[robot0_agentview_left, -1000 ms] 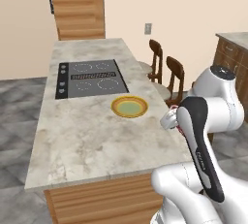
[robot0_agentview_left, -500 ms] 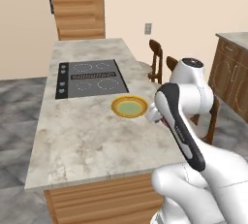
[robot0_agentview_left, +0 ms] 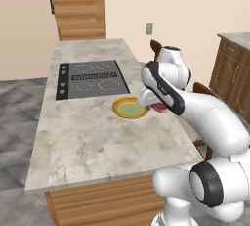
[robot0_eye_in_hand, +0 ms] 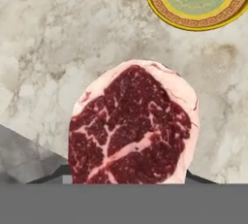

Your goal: Take the steak from the fridge and place it on the digital scale on the counter by the fridge. Wait a few seconds for a reading, then move it to the plate on the dining counter.

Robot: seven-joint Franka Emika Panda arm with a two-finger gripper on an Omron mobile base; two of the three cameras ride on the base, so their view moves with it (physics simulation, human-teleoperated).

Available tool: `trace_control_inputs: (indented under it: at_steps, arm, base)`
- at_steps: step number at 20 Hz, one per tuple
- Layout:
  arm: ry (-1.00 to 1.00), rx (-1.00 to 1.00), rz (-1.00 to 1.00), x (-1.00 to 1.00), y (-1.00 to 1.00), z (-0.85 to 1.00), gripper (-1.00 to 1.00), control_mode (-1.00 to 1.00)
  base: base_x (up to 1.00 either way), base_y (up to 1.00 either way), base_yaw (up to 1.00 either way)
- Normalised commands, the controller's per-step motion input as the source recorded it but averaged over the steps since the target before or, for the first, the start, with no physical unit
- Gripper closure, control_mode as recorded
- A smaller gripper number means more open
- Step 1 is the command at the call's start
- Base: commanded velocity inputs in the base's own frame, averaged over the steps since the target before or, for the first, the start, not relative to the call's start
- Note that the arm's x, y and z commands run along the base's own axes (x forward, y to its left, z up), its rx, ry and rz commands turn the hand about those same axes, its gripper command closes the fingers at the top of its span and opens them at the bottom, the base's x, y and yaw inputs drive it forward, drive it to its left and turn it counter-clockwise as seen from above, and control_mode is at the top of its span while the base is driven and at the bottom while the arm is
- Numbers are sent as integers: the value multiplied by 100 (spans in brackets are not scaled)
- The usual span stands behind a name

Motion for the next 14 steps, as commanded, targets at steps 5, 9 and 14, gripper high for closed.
trace_control_inputs:
  at_steps: [5,9,14]
  arm:
    - [15,0,0,100,1,-18,100,-100]
    - [21,-1,0,100,9,-78,100,-100]
    - [21,-4,0,29,3,-65,100,-100]
  base:
    - [0,0,0]
    - [0,0,0]
    - [0,0,0]
